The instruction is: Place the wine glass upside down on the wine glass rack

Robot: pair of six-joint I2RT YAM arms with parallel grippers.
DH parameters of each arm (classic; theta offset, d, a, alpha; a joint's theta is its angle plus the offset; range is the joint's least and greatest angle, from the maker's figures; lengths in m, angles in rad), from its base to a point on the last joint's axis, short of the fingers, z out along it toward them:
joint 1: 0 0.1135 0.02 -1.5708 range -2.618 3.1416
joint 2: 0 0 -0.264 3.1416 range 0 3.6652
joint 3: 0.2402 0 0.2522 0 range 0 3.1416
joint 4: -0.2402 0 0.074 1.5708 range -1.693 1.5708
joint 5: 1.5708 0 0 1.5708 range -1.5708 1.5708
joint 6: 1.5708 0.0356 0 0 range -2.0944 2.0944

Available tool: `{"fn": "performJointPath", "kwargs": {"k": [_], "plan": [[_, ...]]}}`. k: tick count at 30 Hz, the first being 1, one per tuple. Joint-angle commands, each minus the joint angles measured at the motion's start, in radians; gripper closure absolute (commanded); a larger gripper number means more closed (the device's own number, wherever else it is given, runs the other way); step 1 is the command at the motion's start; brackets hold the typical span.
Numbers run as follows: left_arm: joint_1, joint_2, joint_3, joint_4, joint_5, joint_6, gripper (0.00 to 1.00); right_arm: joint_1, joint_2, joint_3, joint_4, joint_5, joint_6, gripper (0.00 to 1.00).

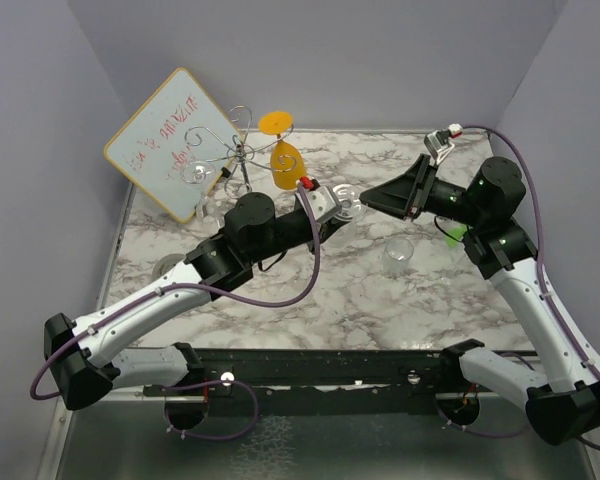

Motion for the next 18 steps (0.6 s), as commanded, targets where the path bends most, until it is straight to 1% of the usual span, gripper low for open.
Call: {"fn": "performJointPath", "kwargs": {"k": [1,6,10,11,13,15,16,17,18], "plan": [[-0.002,0.006,-0.023,0.123,0.038,0.052,1.0,0.0,-0.001,0.015,0.0,-0.077,0.054,0.57],[-0.002,0.017,-0.036,0.146,0.054,0.047,1.0,-0.001,0.018,0.017,-0.017,-0.101,0.072,0.6],[-0.002,0.026,-0.04,0.156,0.038,0.055,1.0,-0.001,0.04,-0.007,0.033,-0.157,0.135,0.68],[-0.002,0.03,-0.043,0.163,0.031,0.054,1.0,0.0,0.043,-0.012,0.033,-0.16,0.146,0.71],[-0.001,0.035,-0.054,0.182,0.02,0.052,1.0,-0.001,0.045,-0.023,0.085,-0.169,0.174,0.79],[-0.001,0.036,-0.07,0.208,0.019,0.039,1.0,-0.001,0.044,-0.028,0.108,-0.168,0.201,0.9],[-0.002,0.036,-0.078,0.221,0.018,0.031,0.94,0.0,0.042,-0.031,0.124,-0.165,0.219,0.96],[-0.002,0.034,-0.087,0.229,0.012,0.019,0.86,-0.001,0.039,-0.037,0.142,-0.161,0.239,0.99],[-0.002,0.033,-0.099,0.239,0.0,0.005,0.73,-0.001,0.036,-0.042,0.16,-0.157,0.258,0.99]]}}
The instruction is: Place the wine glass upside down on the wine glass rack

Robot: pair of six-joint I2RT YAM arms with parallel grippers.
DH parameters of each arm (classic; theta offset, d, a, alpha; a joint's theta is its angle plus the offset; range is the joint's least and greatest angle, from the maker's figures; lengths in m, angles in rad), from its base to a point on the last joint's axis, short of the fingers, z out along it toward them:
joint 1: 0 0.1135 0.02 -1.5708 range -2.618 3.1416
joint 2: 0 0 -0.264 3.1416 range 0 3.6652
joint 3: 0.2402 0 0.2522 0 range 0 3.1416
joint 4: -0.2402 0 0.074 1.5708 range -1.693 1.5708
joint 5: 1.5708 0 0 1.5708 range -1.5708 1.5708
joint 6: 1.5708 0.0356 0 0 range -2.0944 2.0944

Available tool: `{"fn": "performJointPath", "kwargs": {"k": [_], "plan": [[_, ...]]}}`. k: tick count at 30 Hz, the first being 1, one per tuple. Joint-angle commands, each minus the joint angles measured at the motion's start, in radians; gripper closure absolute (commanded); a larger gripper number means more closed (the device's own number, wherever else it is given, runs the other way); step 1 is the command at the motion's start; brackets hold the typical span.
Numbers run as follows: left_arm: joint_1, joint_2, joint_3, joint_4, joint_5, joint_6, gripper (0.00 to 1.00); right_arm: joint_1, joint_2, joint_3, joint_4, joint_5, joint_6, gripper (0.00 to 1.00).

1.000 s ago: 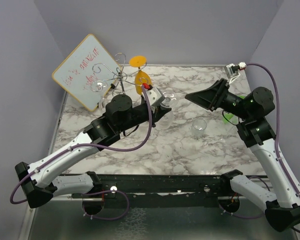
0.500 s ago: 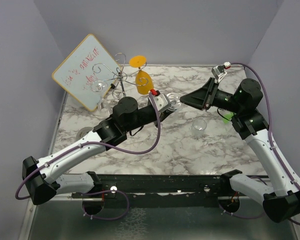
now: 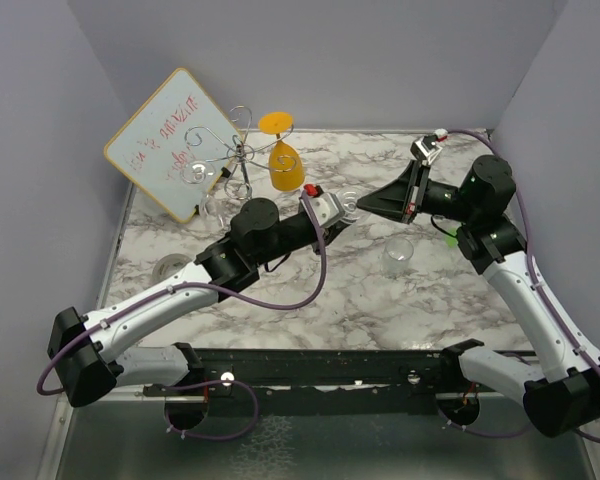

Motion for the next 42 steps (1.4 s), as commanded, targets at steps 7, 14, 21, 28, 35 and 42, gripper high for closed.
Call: {"fn": "performJointPath", "kwargs": {"k": [7,14,21,28,35,42], "plan": [[-0.002,-0.027,-0.122,0.201,-0.065,-0.083,0.49,0.005,-0.027,-0.002,0.108,-0.002,0.121,0.99],[-0.002,-0.087,-0.186,0.244,-0.05,-0.063,0.62,0.005,-0.024,-0.004,0.091,0.013,0.127,0.99],[-0.002,-0.093,-0.193,0.251,-0.021,-0.061,0.78,0.005,-0.022,-0.027,0.143,0.022,0.166,0.99],[-0.002,-0.037,-0.149,0.252,-0.028,-0.046,0.8,0.005,-0.035,-0.061,0.167,0.027,0.19,0.99],[-0.001,-0.034,-0.154,0.252,-0.023,-0.036,1.0,0.005,-0.039,-0.078,0.167,0.027,0.194,0.98],[-0.001,-0.095,-0.135,0.125,-0.122,-0.121,1.0,0.005,-0.043,-0.12,0.158,0.058,0.159,0.34]]}}
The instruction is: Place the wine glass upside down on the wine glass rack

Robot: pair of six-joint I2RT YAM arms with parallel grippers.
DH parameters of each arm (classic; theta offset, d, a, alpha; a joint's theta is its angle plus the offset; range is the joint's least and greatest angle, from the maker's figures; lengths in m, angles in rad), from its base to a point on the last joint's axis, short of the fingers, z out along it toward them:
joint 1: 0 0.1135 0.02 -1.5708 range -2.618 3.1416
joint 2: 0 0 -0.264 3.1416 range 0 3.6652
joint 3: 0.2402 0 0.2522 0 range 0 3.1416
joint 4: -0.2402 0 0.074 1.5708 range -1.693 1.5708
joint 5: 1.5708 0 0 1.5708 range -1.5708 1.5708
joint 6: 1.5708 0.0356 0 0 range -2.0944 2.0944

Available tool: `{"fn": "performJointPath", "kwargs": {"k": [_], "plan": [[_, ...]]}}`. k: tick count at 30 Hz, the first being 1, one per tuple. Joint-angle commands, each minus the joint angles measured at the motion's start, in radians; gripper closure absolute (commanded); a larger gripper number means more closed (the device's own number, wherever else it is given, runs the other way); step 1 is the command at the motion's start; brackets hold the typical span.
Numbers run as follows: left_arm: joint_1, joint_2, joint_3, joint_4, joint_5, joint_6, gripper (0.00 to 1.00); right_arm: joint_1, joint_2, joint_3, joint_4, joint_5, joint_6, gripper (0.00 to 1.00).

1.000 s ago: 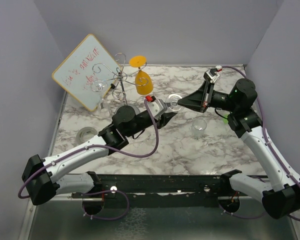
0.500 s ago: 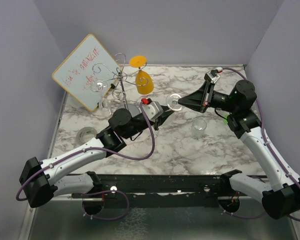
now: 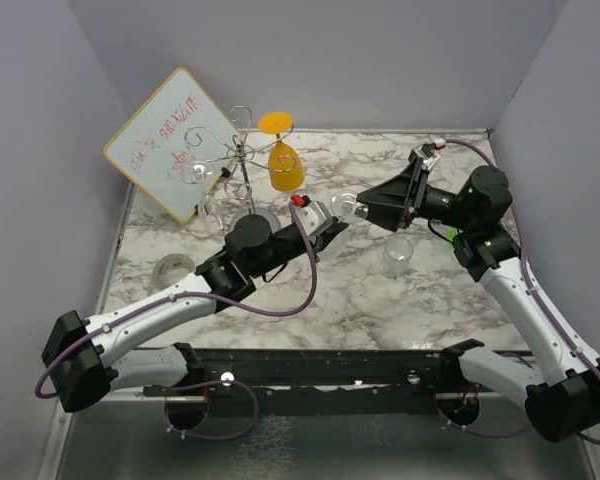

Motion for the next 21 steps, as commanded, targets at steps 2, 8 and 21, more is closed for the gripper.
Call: {"fn": "performJointPath", "kwargs": {"k": [2,8,21], "plan": [[-0.001,-0.083,0.046,-0.2,-0.093,-0.088,1.0,0.005,-0.028,-0.057,0.061,0.03,-0.016,0.26],[-0.001,-0.245,0.035,-0.44,-0.229,-0.193,1.0,0.005,-0.025,-0.099,0.077,0.064,-0.053,0.15],[-0.001,-0.598,0.126,-0.942,-0.517,-0.236,1.0,0.004,0.011,-0.155,0.169,0.084,-0.053,0.15]]}}
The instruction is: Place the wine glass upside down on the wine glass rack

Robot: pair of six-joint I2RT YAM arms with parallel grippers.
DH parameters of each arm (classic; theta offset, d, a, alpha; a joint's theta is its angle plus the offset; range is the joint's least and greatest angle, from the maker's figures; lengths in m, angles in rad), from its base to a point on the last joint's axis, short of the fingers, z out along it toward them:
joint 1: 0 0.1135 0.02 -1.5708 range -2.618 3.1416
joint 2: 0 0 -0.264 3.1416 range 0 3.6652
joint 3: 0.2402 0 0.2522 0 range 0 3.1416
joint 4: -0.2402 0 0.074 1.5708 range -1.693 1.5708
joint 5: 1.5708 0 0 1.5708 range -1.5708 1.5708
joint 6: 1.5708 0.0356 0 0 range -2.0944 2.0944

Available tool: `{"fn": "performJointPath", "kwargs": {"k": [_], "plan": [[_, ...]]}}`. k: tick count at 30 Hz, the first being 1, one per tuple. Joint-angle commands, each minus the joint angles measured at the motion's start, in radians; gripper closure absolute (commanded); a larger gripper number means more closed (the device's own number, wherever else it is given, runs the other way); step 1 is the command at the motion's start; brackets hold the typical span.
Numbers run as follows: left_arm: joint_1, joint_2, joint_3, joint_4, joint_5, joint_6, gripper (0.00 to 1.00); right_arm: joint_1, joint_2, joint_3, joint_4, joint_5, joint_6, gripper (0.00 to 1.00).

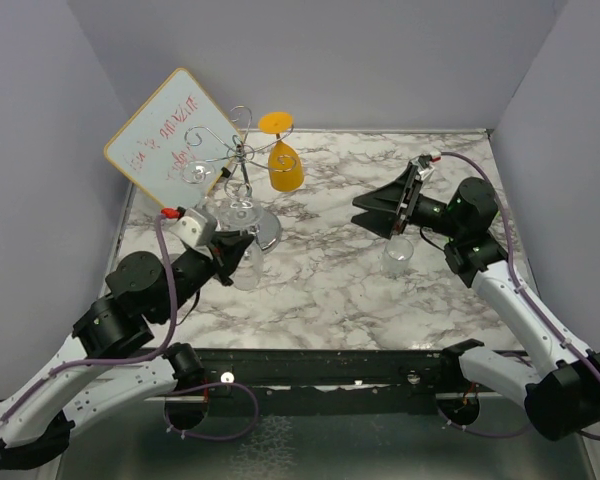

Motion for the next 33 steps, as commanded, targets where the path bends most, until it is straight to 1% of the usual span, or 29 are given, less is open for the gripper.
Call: {"fn": "performJointPath", "kwargs": {"k": [1,7,9,12,15,22,29,33], "plan": [[-0.001,-0.039,0.027,-0.173,-0.199,0.0,1.0,0.003,0.016,-0.005,0.059,0.014,-0.011,0.15],[-0.001,-0.051,-0.001,-0.189,-0.366,-0.001,1.0,0.003,0.025,-0.007,0.059,0.011,-0.019,0.16],[-0.002,-0.034,-0.002,-0.199,-0.428,-0.031,1.0,0.003,0.025,-0.008,0.061,0.009,-0.021,0.16],[-0.001,-0.002,0.002,-0.198,-0.482,-0.062,1.0,0.003,0.026,-0.009,0.065,0.008,-0.022,0.17],[-0.001,0.018,-0.002,-0.155,-0.441,-0.04,1.0,0.003,0.029,-0.008,0.069,0.008,-0.023,0.17],[-0.001,0.093,-0.045,0.026,-0.221,0.04,1.0,0.003,0.034,-0.011,0.075,0.011,-0.026,0.18],[0.006,0.202,-0.052,0.138,-0.15,0.065,1.0,0.003,0.037,-0.012,0.081,0.014,-0.031,0.19],[0.054,0.273,-0.031,0.188,-0.105,0.07,1.0,0.003,0.045,-0.014,0.091,0.014,-0.031,0.19]]}}
